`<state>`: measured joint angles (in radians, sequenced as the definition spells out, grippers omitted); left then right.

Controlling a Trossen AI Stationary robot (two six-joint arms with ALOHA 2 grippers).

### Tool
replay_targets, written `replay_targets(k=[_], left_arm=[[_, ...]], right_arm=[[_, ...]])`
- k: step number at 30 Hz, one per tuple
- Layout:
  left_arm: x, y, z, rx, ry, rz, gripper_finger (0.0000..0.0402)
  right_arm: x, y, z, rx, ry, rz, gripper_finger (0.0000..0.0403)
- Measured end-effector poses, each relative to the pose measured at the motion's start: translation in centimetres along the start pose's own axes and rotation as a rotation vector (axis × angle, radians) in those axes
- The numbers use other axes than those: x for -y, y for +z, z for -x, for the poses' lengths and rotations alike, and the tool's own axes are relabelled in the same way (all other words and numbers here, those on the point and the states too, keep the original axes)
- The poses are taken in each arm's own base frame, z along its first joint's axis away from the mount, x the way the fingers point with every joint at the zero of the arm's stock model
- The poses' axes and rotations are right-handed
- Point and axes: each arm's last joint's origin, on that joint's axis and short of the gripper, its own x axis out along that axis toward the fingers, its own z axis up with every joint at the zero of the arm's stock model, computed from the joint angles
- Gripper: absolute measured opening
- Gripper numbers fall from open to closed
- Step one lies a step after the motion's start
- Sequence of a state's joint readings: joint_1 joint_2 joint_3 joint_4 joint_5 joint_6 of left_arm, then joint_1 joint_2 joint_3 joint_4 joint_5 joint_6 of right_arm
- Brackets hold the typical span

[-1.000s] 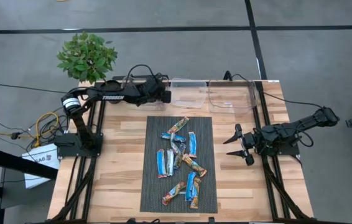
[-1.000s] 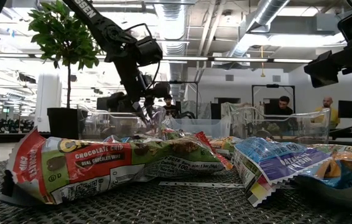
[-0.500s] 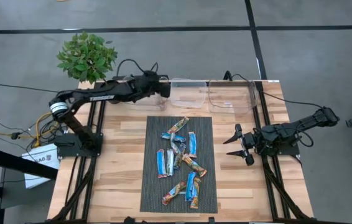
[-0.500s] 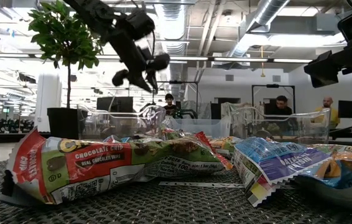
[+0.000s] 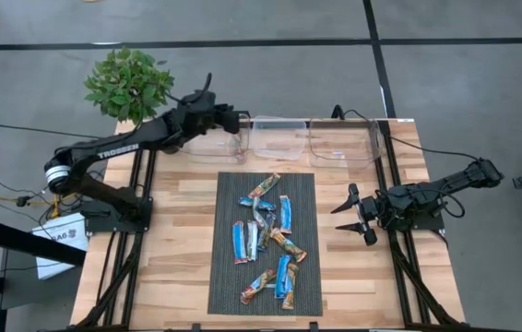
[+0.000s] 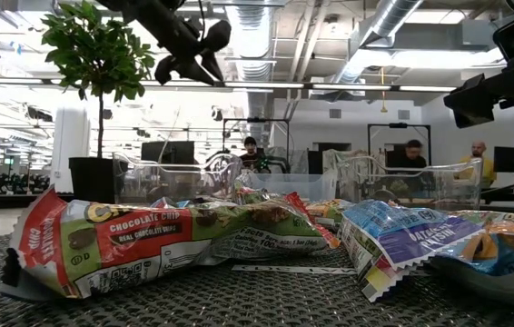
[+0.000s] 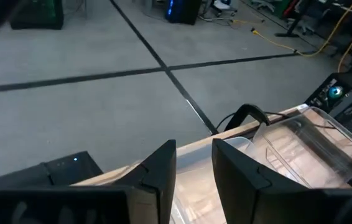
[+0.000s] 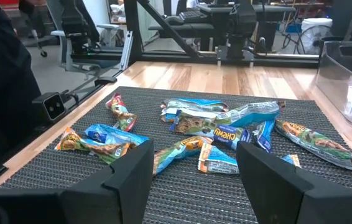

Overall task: Pick and place Granola Bars by type
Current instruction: Put the red granola bar into the left transparent bin

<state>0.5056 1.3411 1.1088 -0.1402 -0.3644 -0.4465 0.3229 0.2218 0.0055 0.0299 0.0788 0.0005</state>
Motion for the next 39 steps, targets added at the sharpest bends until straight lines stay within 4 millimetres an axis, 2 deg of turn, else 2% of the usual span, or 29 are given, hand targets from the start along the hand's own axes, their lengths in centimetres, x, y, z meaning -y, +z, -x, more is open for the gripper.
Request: replay_targets(k=[8,17,24,30,35,39], left_arm=[[0.8,-0.5,0.3,-0.076,-0.153,-0.057,0.0096],[3.9,-2.6,1.9,-0.151,-0.334,-0.348,0.0096],[7.6,-5.7,5.0,-0.23,-0.56,-0.606,0.0096],[10.5,-8.6,8.8,-0.302,-0.783,-0.754,0.0096],[12.7,-11.8,11.7,-0.4,-0.858,-0.745,0.0096],[14.2,-14.5,13.5,-0.493,-0.848,-0.677,0.0096]], right_arm=[[0.0,0.0,0.0,0.0,0.0,0.0,0.0221],[0.0,0.0,0.0,0.0,0.0,0.0,0.0221],[0.0,0.0,0.0,0.0,0.0,0.0,0.0221],[0.0,0.0,0.0,0.0,0.0,0.0,0.0221],[0.0,0.0,0.0,0.0,0.0,0.0,0.0221],[0.0,0.0,0.0,0.0,0.0,0.0,0.0221]])
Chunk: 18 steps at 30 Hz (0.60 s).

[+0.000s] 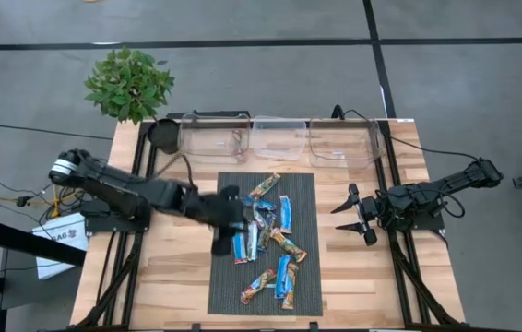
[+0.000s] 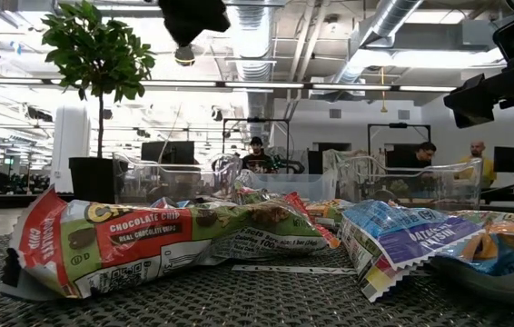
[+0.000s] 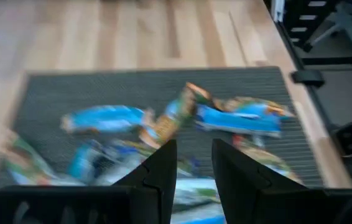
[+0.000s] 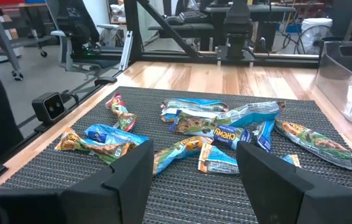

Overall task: Pick and place Granola Bars by type
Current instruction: Put the red granola bar into the left transparent bin

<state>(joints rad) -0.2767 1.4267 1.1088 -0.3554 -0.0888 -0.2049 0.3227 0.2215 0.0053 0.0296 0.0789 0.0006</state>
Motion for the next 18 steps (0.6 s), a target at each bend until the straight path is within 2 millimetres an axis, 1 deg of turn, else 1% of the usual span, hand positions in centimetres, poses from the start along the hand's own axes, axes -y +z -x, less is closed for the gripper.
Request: replay_targets(k=[3,6,10,15,18], left_arm=[[1.7,-0.8,-0.8,-0.033,-0.009,0.112,0.0096],[2.7,-1.4,-1.4,-0.057,0.02,0.256,0.0096],[2.9,-2.1,-1.6,-0.069,0.118,0.483,0.0096],[2.8,-2.9,-1.4,-0.065,0.249,0.645,0.0096],[2.6,-3.3,-1.2,-0.049,0.313,0.812,0.0096]], right_arm=[[0.0,0.0,0.0,0.0,0.0,0.0,0.0221],[0.0,0.0,0.0,0.0,0.0,0.0,0.0221],[0.0,0.0,0.0,0.0,0.0,0.0,0.0221],[0.0,0.0,0.0,0.0,0.0,0.0,0.0221],[0.0,0.0,0.0,0.0,0.0,0.0,0.0221]])
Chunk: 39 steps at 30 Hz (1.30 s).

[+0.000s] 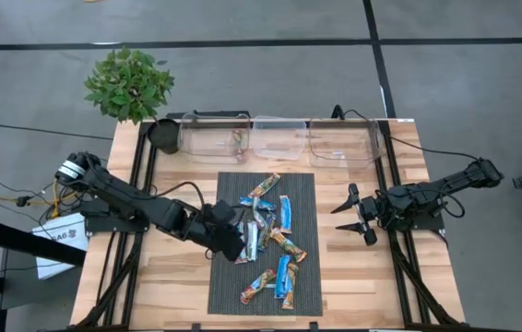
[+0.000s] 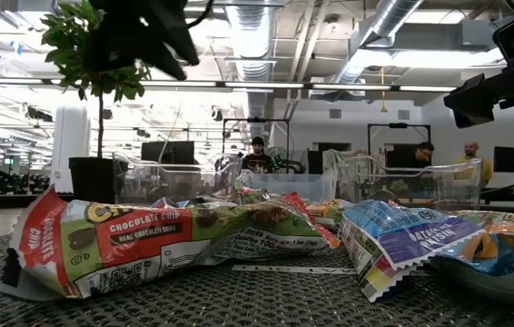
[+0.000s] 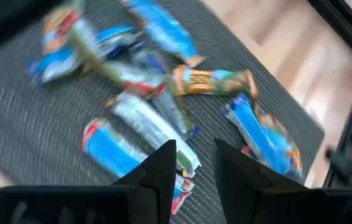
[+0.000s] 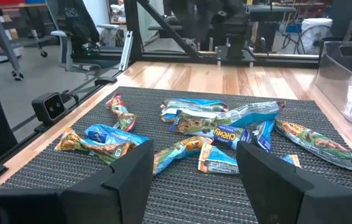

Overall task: Pick and place Granola Bars by type
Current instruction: Put the red granola bar into the left transparent bin

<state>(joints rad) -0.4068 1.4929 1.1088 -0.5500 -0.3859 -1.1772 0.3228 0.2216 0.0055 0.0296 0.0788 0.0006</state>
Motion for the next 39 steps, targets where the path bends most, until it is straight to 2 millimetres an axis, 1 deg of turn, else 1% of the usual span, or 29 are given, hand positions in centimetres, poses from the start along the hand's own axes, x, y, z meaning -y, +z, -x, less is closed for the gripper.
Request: replay_targets(k=[3,8,11,13,15,19,26,31,33,39], left_arm=[[-0.3,-0.1,0.0,-0.005,0.033,0.131,0.0096],[-0.8,-0.3,0.0,-0.016,0.085,0.214,0.0096],[-1.3,-0.5,0.1,-0.034,0.137,0.316,0.0096],[-1.5,-0.8,-0.2,-0.058,0.17,0.357,0.0096],[-1.7,-1.0,-0.4,-0.078,0.197,0.348,0.0096],[-1.7,-1.5,-1.6,-0.089,0.227,0.31,0.0097],[-1.7,-1.7,-3.8,-0.09,0.246,0.332,0.0097],[-1.9,-2.3,-5.3,-0.103,0.285,0.353,0.0097],[-1.9,-2.4,-5.6,-0.089,0.294,0.355,0.0097],[-1.6,-2.4,-5.8,-0.095,0.256,0.272,0.0098]], right_arm=[[0.0,0.0,0.0,0.0,0.0,0.0,0.0221],[0.0,0.0,0.0,0.0,0.0,0.0,0.0221],[0.0,0.0,0.0,0.0,0.0,0.0,0.0221],[0.0,0.0,0.0,0.0,0.0,0.0,0.0221],[0.0,0.0,0.0,0.0,0.0,0.0,0.0221],[0.0,0.0,0.0,0.003,0.0,0.0,0.0221],[0.0,0.0,0.0,0.0,0.0,0.0,0.0221],[0.0,0.0,0.0,-0.001,0.0,0.0,0.0221],[0.0,0.0,0.0,-0.002,0.0,0.0,0.0221],[0.0,0.0,0.0,-0.002,0.0,0.0,0.0221]])
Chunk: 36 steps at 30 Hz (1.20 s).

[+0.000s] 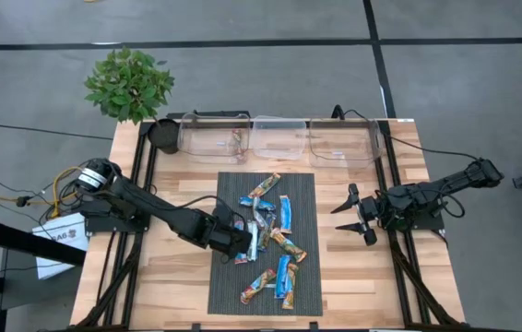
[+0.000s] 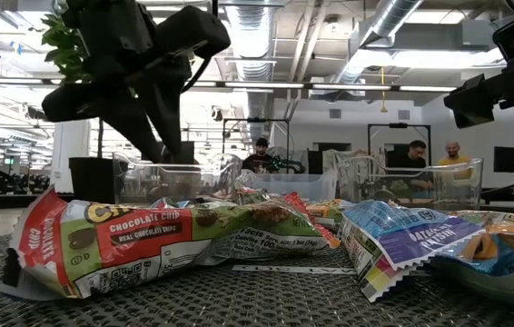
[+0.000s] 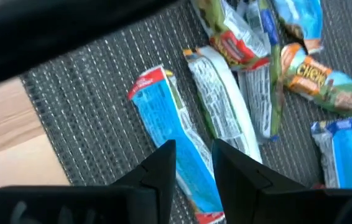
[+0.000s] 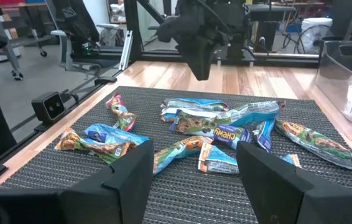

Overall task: Pick and place Granola Bars by type
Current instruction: Put the red granola bar into the left transparent bin

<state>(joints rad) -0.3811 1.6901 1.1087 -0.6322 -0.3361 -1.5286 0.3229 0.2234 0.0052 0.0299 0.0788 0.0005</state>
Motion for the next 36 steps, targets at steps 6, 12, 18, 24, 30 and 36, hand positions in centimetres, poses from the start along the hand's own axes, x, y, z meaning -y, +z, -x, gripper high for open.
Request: replay_targets(k=[6,12,18,24,30,36], left_arm=[[0.0,0.0,-0.1,-0.043,0.0,0.005,0.015],[0.0,0.2,-0.1,-0.032,0.003,0.019,0.0237],[-0.2,0.5,-0.2,0.035,0.021,0.158,0.0267],[-0.3,0.0,-2.3,-0.025,0.077,0.197,0.0257],[-0.1,-0.5,-4.2,-0.08,0.092,0.207,0.0247],[0.2,-0.4,-4.3,-0.078,0.061,0.218,0.0245]], right_arm=[[0.0,0.0,0.0,0.0,0.0,0.0,0.0221],[0.0,0.0,0.0,0.0,0.0,0.0,0.0221],[0.0,0.0,0.0,0.0,0.0,0.0,0.0221],[0.0,0.0,0.0,0.0,-0.001,0.0,0.0221],[0.0,0.0,0.0,0.001,0.0,0.0,0.0221],[0.0,0.0,0.0,0.002,0.0,0.0,0.0221]])
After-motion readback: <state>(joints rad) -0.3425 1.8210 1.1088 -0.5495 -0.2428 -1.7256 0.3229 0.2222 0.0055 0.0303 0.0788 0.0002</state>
